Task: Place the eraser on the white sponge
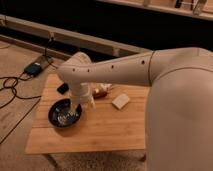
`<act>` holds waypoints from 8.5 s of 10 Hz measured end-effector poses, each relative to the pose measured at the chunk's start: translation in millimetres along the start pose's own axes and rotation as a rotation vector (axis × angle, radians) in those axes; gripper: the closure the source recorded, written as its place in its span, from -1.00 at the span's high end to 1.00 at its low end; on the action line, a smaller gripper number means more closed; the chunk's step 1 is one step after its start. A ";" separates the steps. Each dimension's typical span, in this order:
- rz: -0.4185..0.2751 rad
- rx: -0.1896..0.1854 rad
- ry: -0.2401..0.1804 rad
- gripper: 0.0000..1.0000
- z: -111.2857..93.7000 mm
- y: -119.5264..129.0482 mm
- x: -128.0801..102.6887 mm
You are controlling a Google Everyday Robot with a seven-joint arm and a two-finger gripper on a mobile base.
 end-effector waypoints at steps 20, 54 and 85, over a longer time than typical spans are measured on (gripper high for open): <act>-0.242 -0.043 -0.034 0.30 39.5 81.4 -62.7; -0.628 0.005 -0.196 0.30 125.6 175.1 -221.0; -0.421 0.096 -0.213 0.30 143.6 163.2 -306.6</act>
